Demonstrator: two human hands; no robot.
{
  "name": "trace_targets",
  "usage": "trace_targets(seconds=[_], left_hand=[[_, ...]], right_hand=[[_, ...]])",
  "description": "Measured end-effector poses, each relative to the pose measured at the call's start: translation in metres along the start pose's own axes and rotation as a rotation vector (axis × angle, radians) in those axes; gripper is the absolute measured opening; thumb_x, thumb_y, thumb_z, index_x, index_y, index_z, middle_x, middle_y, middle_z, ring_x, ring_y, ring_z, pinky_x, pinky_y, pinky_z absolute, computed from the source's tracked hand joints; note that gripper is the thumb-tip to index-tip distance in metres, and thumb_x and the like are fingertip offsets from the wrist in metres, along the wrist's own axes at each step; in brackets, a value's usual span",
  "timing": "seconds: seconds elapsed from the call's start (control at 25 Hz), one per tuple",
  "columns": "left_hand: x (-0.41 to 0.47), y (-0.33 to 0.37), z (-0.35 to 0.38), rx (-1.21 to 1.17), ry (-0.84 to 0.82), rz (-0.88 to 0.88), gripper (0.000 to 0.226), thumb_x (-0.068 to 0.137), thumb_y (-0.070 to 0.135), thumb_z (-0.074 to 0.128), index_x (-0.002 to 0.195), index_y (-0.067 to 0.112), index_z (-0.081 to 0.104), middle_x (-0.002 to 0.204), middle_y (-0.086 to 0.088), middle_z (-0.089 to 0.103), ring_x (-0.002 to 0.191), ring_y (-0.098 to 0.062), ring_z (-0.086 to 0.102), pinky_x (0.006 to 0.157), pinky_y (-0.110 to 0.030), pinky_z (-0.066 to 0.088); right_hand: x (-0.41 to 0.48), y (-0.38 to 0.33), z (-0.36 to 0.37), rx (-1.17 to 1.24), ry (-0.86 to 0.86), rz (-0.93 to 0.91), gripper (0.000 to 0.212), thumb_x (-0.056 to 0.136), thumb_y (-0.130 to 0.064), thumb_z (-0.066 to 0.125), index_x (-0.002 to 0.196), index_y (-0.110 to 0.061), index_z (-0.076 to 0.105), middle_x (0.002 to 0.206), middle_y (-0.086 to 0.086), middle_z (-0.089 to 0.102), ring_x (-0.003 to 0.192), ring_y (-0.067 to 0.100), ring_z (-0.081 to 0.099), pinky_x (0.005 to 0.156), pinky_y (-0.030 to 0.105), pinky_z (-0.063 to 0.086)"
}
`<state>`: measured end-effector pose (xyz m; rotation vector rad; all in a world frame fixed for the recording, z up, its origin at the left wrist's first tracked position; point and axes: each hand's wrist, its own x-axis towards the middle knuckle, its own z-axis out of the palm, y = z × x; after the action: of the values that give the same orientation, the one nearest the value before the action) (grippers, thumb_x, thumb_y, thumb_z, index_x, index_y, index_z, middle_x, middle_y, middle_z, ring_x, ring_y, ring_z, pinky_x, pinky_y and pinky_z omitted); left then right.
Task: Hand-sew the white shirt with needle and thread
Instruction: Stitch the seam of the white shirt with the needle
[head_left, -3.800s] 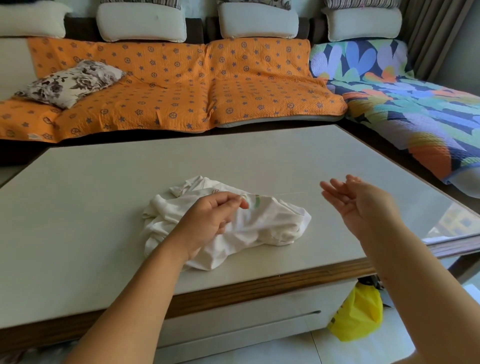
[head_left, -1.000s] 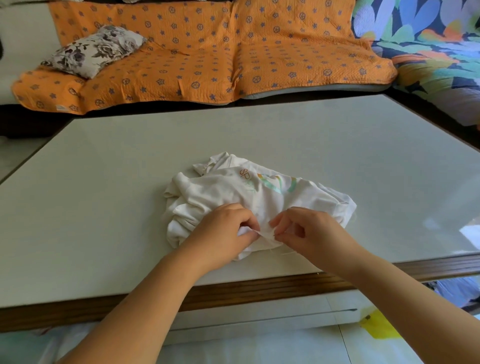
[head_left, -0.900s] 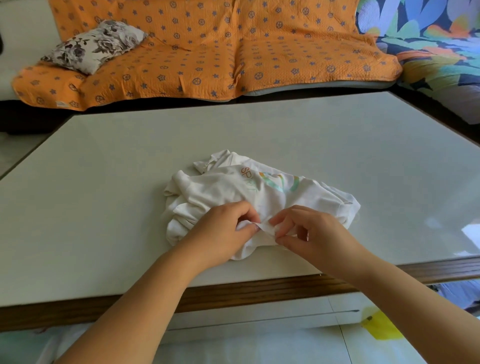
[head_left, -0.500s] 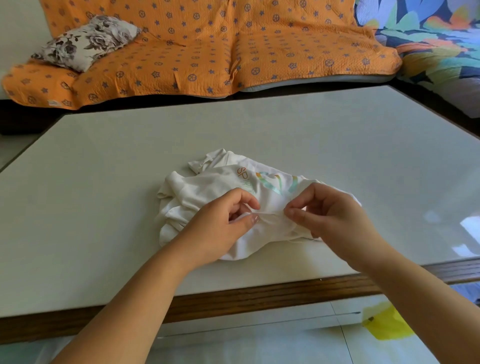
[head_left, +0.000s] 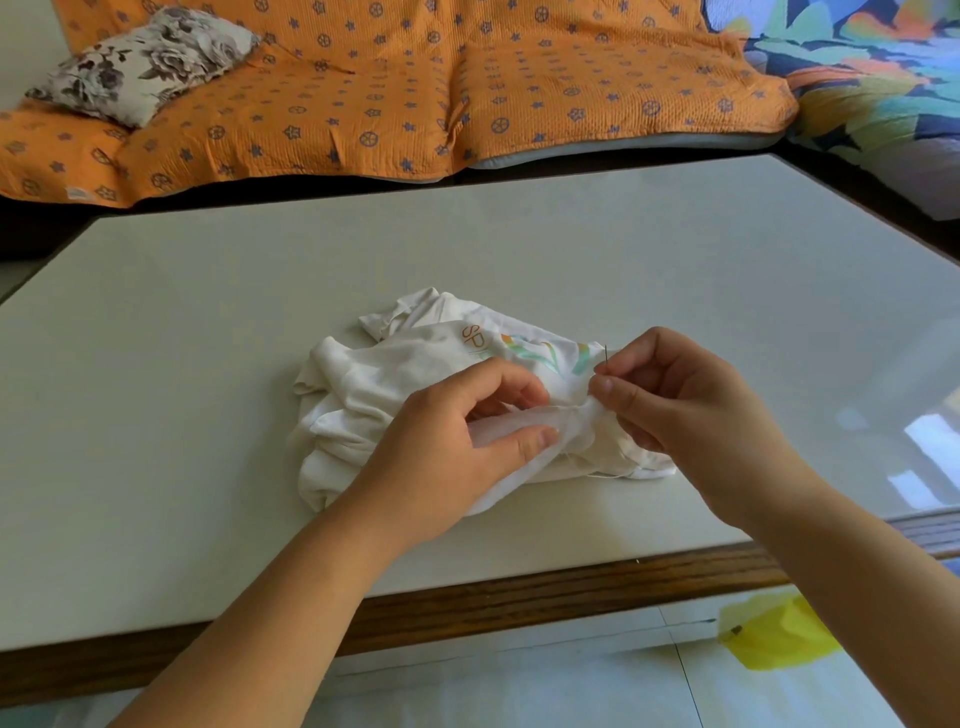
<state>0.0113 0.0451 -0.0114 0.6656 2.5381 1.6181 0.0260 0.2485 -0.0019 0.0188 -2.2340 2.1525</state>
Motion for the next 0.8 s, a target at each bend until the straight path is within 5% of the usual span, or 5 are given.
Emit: trace_targets(seconds=[0.32,0.52,0.64,0.8], left_hand=[[0.008,0.000,0.002,-0.032,0.019,-0.086,0.007,0.083,0.029,0.075,0.084,0.036,0.072,0.082,0.011,0.071,0.080,-0.012,0.064,0.074,-0.019,0.051],[0.007,0.001,0.001,-0.041,0.026,-0.066,0.011,0.082,0.040,0.068,0.086,0.033,0.075,0.080,0.007,0.072,0.078,-0.014,0.064,0.074,-0.023,0.051],[0.006,0.002,-0.001,-0.033,0.010,-0.055,0.024,0.081,0.047,0.060,0.087,0.029,0.076,0.075,0.002,0.069,0.070,-0.015,0.061,0.068,-0.023,0.049],[0.007,0.000,-0.003,-0.070,0.000,-0.097,0.017,0.088,0.038,0.062,0.087,0.028,0.075,0.071,0.006,0.066,0.067,-0.014,0.056,0.065,-0.019,0.046]], right_hand=[[0.003,0.002,0.001,-0.001,0.027,0.001,0.012,0.087,-0.004,0.065,0.078,-0.010,0.059,0.049,-0.008,0.055,0.041,0.007,0.042,0.043,0.014,0.034],[0.001,0.000,0.001,-0.020,0.027,0.001,0.007,0.085,-0.011,0.068,0.080,-0.009,0.064,0.060,0.004,0.066,0.047,0.015,0.049,0.048,0.027,0.035],[-0.005,-0.003,0.000,-0.122,0.105,-0.074,0.009,0.080,-0.024,0.073,0.082,-0.015,0.071,0.065,0.008,0.067,0.049,0.012,0.053,0.051,0.022,0.037],[-0.008,-0.002,-0.003,-0.198,0.146,-0.185,0.017,0.086,-0.011,0.069,0.096,-0.026,0.068,0.069,-0.001,0.071,0.048,0.011,0.058,0.047,0.018,0.043]])
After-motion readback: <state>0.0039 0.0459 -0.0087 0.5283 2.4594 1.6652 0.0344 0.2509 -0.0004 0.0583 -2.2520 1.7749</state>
